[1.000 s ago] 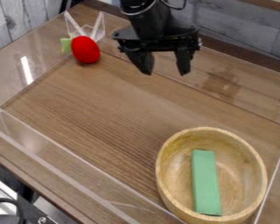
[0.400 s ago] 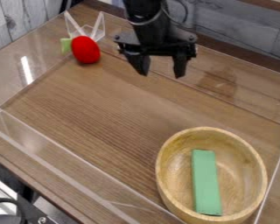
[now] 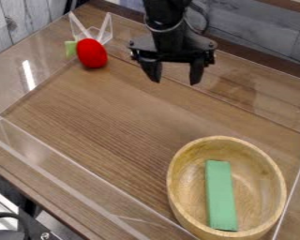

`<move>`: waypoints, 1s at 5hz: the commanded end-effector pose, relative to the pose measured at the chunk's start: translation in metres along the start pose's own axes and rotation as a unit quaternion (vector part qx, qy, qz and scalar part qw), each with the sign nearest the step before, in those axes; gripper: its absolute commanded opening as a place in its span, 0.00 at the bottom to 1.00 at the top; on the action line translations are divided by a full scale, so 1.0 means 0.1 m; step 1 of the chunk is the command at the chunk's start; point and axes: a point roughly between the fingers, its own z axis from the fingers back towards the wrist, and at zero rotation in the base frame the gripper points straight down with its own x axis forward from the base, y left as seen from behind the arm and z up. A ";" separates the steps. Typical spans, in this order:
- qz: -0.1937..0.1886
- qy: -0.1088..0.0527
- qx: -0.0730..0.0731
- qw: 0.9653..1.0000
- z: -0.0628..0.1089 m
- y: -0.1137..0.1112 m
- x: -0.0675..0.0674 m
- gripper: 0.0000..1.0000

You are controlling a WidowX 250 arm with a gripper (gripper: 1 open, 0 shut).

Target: Put the green stick in the brown bowl

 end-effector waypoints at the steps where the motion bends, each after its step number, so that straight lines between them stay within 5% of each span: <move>1: -0.010 -0.032 -0.007 0.999 0.21 0.05 0.22 1.00; 3: -0.007 -0.030 -0.004 1.000 0.12 0.13 0.10 1.00; 5: -0.002 -0.025 -0.005 1.000 0.34 0.12 0.21 1.00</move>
